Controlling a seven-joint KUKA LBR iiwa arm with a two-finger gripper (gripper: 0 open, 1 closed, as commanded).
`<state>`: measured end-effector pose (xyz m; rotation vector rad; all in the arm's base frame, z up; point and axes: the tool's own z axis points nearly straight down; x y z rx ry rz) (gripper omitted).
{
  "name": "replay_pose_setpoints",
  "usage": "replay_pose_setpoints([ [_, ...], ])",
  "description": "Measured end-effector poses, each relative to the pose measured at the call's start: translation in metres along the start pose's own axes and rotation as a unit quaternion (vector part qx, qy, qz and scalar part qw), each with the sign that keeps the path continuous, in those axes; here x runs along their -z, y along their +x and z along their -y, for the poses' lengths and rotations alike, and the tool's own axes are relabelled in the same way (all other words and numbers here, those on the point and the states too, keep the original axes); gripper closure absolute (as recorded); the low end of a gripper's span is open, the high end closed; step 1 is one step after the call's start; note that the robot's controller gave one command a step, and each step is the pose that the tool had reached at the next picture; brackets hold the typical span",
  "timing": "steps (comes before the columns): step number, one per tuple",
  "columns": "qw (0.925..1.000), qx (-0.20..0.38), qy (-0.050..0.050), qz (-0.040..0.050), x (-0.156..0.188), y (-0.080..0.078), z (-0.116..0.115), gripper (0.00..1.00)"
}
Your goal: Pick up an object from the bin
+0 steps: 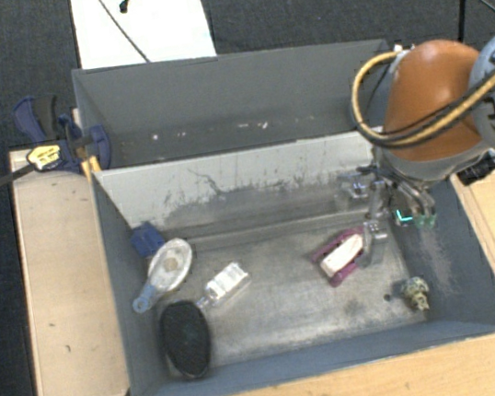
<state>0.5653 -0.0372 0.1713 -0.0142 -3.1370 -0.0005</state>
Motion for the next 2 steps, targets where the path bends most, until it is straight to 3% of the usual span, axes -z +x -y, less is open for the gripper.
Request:
replay_pose_setpoints([
  [1,0.9954,0.095,0.0,-0.0027,-0.1011,-0.027,-0.0035,0.0],
  [2,0.9954,0.095,0.001,0.0062,-0.0977,-0.0307,-0.0035,1.0],
])
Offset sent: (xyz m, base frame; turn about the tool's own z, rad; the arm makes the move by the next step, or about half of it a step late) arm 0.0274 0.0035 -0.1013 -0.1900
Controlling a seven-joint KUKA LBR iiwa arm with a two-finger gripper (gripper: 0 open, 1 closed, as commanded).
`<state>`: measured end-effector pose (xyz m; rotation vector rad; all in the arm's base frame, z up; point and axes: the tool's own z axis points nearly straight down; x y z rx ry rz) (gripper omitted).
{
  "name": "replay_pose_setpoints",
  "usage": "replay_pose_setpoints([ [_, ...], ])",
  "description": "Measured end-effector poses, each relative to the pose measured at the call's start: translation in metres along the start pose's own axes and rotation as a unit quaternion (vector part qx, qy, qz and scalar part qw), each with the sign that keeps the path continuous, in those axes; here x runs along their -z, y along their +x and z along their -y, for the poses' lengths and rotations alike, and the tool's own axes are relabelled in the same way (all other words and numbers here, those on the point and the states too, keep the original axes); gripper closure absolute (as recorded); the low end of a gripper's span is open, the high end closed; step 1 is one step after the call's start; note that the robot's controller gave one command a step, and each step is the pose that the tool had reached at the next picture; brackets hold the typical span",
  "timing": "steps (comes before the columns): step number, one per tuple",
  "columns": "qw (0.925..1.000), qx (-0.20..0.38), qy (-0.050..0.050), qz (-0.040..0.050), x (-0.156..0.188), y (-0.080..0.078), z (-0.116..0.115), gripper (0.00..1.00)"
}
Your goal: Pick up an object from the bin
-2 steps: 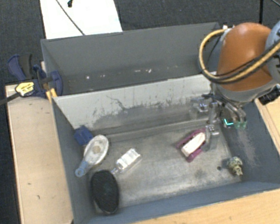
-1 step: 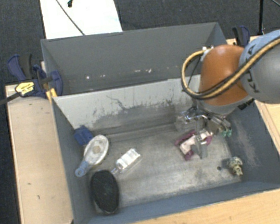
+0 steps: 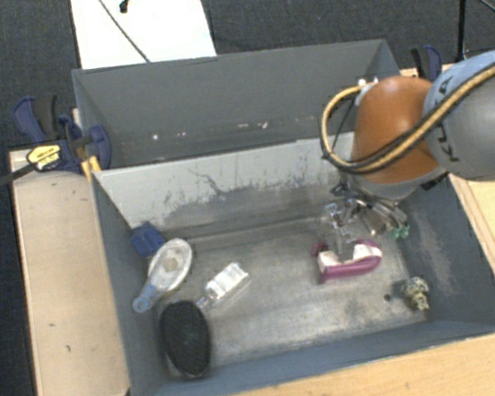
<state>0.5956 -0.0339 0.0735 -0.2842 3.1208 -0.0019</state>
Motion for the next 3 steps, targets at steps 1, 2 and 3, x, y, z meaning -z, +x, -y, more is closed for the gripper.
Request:
replay_pose_setpoints([
  [1,1.0,0.0,0.0,-0.0003,-0.001,0.0,0.0,0.0],
  [2,0.984,0.178,-0.001,-0.0022,-0.002,0.073,0.031,0.0],
  [3,0.9948,0.102,-0.002,-0.0026,0.03,0.089,-0.018,0.0],
])
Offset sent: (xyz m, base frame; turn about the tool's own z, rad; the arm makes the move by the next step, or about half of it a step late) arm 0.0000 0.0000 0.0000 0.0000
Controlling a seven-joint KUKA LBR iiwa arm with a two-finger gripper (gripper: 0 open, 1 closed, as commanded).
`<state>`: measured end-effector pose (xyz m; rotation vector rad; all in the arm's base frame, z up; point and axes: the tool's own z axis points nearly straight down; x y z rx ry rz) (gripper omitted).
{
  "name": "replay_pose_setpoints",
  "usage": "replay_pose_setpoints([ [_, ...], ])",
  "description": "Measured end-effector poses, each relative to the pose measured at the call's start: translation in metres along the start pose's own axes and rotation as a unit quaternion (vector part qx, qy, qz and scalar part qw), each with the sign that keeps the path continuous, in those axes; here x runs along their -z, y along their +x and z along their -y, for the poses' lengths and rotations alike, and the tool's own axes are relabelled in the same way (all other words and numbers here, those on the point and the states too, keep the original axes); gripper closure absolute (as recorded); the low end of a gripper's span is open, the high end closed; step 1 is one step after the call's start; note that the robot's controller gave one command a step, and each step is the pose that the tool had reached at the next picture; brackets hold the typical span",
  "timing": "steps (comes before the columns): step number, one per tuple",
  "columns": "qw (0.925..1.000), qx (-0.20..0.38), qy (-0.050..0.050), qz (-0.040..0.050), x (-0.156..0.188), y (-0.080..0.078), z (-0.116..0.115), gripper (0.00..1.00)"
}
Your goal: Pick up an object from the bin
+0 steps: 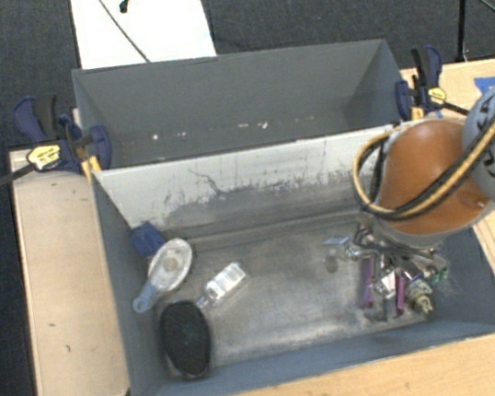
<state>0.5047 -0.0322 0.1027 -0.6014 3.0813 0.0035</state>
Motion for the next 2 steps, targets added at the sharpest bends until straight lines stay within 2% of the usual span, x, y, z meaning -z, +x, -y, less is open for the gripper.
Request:
replay_pose_setpoints([
  [1,0.9983,0.059,0.001,0.0022,-0.0321,0.0497,0.0743,0.0],
  [2,0.9999,0.014,0.002,0.0024,-0.0307,0.0482,0.07,0.0],
])
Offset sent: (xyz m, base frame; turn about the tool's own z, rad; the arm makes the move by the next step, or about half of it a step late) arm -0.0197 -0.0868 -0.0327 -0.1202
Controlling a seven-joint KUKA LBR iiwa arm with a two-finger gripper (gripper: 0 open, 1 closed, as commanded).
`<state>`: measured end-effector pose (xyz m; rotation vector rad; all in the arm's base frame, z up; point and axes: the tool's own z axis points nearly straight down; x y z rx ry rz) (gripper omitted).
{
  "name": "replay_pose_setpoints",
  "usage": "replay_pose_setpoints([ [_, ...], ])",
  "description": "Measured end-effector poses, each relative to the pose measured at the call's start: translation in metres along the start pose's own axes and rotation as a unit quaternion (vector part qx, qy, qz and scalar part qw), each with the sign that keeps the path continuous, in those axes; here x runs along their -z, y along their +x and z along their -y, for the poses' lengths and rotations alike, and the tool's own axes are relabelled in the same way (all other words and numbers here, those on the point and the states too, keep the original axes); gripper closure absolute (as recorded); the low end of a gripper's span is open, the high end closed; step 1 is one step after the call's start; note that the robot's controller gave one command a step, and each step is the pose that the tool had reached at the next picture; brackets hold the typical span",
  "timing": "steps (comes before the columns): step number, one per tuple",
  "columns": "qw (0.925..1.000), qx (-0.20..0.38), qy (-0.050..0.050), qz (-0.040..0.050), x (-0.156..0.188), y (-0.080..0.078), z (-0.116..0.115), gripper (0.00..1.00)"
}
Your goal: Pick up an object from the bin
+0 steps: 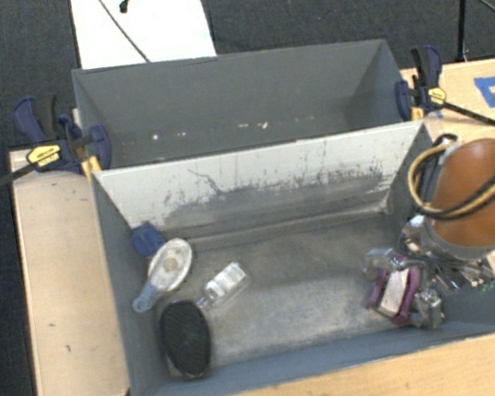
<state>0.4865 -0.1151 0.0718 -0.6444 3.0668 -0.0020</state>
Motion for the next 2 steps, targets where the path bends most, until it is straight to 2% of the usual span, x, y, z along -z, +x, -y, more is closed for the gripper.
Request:
replay_pose_setpoints([
  [1,1.0,0.002,-0.002,-0.0001,0.0,0.0,-0.002,1.0],
  [2,0.9999,-0.011,0.001,0.0001,0.138,-0.008,-0.003,1.0],
])
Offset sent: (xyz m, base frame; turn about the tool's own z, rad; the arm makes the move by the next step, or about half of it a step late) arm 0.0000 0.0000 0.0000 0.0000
